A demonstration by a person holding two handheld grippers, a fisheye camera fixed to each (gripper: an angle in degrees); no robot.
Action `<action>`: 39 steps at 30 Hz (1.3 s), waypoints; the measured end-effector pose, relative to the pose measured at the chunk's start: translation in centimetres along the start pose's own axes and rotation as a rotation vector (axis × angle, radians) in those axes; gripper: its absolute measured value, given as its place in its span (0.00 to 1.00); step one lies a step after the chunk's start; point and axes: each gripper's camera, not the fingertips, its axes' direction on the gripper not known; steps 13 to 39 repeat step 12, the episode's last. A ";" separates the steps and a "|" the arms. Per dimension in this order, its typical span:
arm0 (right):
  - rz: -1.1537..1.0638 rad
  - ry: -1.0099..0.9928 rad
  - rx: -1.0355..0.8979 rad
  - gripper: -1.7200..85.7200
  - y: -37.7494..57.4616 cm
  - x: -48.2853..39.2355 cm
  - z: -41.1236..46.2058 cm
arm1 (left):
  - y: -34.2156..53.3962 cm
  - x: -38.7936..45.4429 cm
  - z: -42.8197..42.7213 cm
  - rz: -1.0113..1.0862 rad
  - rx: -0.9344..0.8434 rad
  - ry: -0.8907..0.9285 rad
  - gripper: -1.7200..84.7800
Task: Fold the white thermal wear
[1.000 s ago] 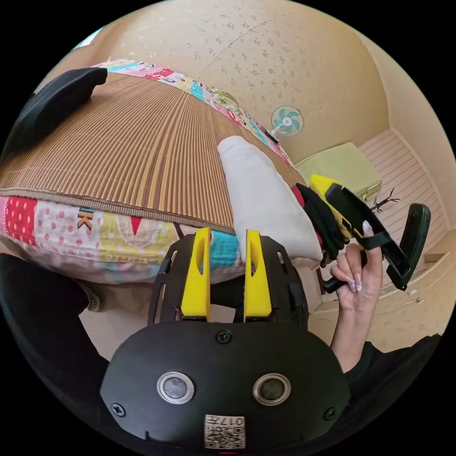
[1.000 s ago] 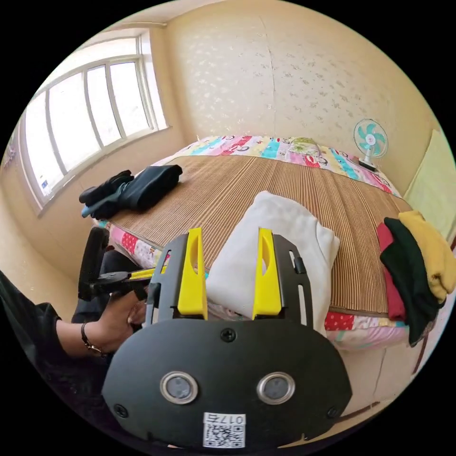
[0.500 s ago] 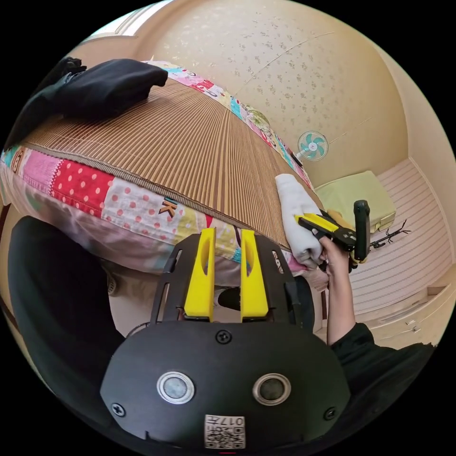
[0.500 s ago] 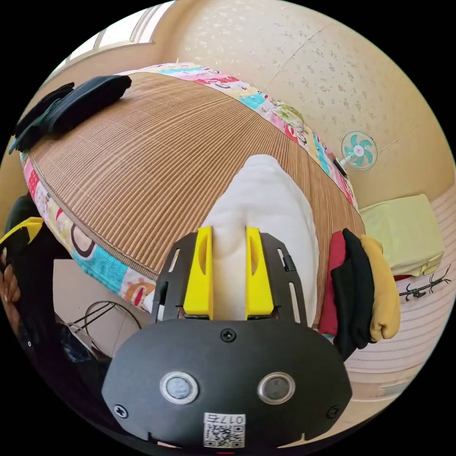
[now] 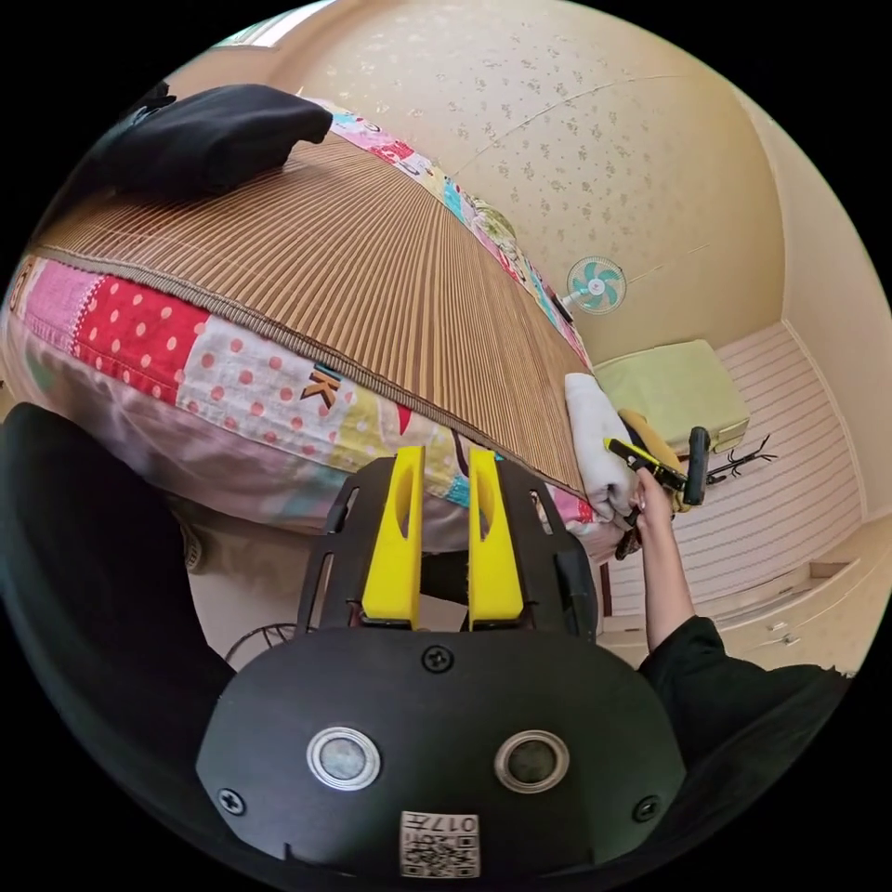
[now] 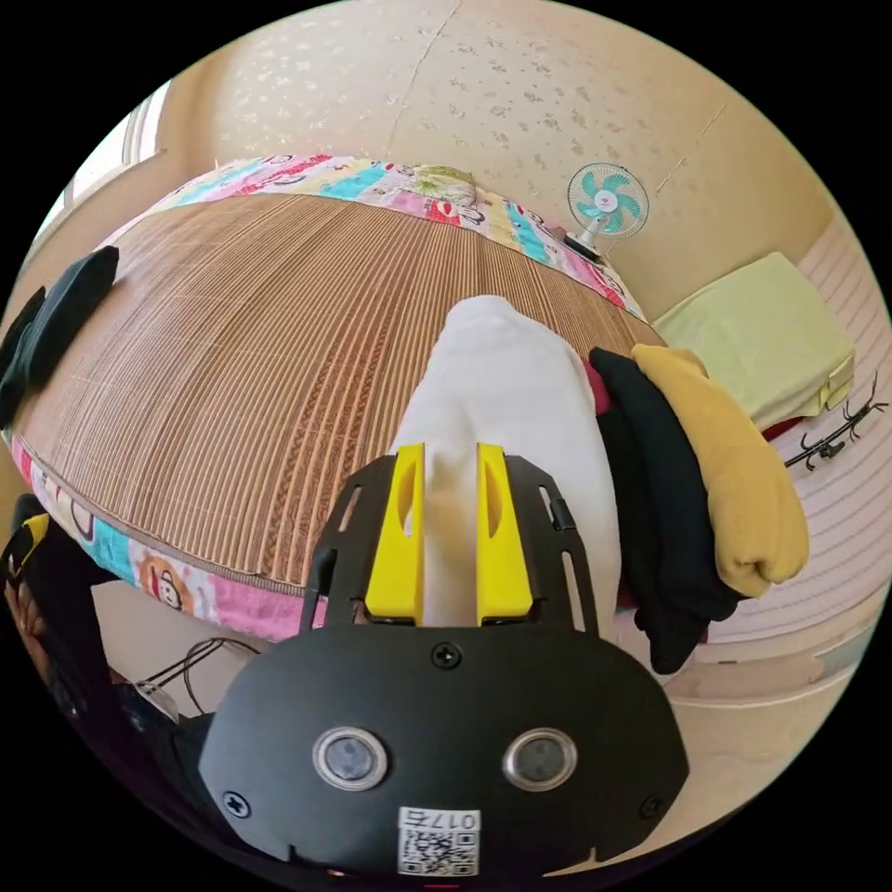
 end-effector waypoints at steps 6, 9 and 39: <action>-0.081 -0.434 0.147 0.14 3.7 -9.8 -0.5 | -4.0 -0.6 -4.0 0.040 0.146 -0.094 0.13; -0.021 -0.532 0.118 0.14 5.4 -10.5 2.1 | -8.7 -1.5 -7.3 0.083 0.240 -0.221 0.14; 0.022 -0.555 0.131 0.13 7.2 -9.3 3.3 | -15.0 -2.5 -8.7 0.162 0.279 -0.383 0.15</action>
